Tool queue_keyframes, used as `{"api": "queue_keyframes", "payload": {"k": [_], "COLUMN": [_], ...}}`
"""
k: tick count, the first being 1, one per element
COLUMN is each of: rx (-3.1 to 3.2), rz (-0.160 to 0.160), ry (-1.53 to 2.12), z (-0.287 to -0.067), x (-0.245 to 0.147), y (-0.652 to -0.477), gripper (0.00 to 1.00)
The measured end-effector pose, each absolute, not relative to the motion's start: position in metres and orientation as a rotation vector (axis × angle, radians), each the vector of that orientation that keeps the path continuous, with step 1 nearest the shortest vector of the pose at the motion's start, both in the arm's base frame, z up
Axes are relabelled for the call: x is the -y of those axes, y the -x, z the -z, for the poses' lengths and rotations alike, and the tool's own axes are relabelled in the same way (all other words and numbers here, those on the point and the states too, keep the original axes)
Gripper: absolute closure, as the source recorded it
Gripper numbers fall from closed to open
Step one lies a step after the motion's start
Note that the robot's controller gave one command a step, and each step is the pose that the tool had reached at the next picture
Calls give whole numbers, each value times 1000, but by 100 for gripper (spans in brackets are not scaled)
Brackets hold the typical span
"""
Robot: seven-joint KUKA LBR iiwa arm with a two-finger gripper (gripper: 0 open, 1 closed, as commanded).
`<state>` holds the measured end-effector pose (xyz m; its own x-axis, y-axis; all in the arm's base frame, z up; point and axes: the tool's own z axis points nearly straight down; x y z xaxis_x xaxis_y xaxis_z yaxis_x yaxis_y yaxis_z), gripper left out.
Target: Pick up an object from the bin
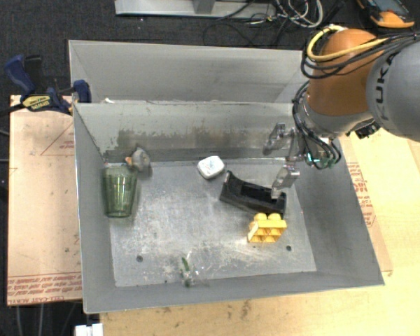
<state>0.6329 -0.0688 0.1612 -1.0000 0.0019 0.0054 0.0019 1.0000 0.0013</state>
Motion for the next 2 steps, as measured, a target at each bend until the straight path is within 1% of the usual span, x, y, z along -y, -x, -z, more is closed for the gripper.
{"api": "queue_keyframes", "payload": {"k": [1,2], "rx": [3144,3152], "rz": [1,0], "ry": [1,-82], "z": [-165,-114], "x": [69,62], "y": [-635,-633], "gripper": [0,0]}}
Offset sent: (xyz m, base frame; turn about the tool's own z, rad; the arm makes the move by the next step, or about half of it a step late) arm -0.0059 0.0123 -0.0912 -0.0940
